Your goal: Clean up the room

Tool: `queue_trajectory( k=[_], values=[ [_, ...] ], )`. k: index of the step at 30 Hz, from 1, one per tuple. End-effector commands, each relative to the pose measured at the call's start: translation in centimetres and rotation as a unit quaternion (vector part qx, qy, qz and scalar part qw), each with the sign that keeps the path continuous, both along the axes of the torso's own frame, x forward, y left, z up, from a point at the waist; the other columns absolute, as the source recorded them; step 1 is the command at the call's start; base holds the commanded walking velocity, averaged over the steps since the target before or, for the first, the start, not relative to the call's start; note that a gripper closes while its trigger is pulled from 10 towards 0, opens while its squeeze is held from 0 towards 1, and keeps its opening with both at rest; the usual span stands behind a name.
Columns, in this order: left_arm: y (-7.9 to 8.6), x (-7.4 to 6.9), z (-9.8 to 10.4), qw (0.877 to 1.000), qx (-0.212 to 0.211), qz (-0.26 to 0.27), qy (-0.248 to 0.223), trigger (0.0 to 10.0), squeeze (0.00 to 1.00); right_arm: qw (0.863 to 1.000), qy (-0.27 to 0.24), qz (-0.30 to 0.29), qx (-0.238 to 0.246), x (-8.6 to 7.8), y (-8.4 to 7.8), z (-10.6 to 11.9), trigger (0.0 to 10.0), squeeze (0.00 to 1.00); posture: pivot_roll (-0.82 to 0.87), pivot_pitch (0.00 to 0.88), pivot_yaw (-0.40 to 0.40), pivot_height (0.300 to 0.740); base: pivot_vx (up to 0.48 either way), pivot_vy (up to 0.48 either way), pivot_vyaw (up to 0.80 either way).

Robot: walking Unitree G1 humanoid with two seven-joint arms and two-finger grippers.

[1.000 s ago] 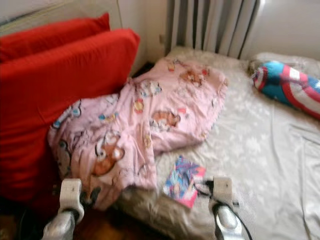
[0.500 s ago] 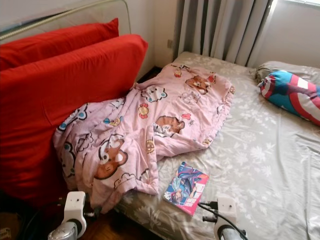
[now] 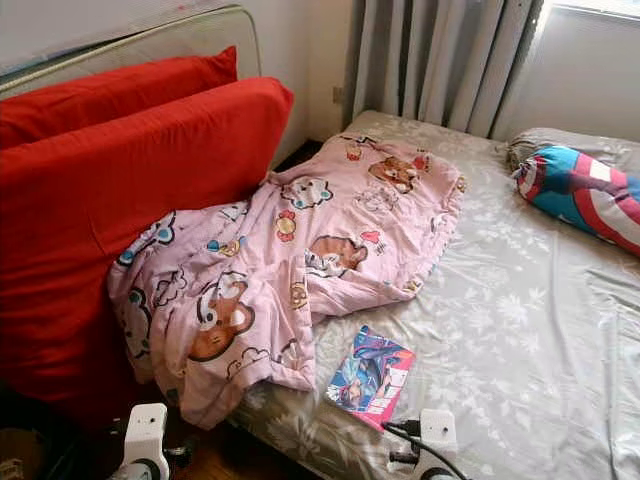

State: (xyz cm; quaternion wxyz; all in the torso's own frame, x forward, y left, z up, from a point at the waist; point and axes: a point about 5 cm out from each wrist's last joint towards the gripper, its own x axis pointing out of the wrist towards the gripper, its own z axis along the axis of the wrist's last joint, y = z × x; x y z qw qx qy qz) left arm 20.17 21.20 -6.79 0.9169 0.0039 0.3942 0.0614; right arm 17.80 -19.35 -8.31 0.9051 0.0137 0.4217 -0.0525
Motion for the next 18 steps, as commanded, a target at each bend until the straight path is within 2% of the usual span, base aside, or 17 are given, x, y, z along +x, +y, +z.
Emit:
queue_trajectory(
  k=[1,3,7,18],
  values=[
    [-0.3,-0.4,-0.4,1.000,0.003,-0.010,0.015,10.0,0.00,1.000,0.012,0.006,-0.004,-0.5,-0.3,-0.2,10.0,0.00,-0.06,0.039,-0.032,0.740,0.000,0.000,0.00],
    [-0.4,-0.4,-0.4,1.000,0.003,-0.012,0.016,10.0,0.00,1.000,0.014,0.012,-0.008,-0.5,-0.3,-0.2,10.0,0.00,-0.06,0.039,-0.032,0.740,0.000,0.000,0.00],
    [-0.7,-0.5,-0.5,1.000,0.003,-0.017,0.019,10.0,0.00,1.000,0.016,0.015,-0.008,-0.6,-0.3,-0.3,10.0,0.00,-0.06,0.041,-0.031,0.740,0.000,0.000,0.44],
    [-0.6,-1.5,-1.0,0.999,0.009,-0.020,0.042,10.0,0.00,0.999,0.025,0.026,-0.011,-0.8,0.2,-0.5,10.0,0.00,-0.06,0.029,-0.028,0.740,0.000,0.000,0.80]
  ],
)
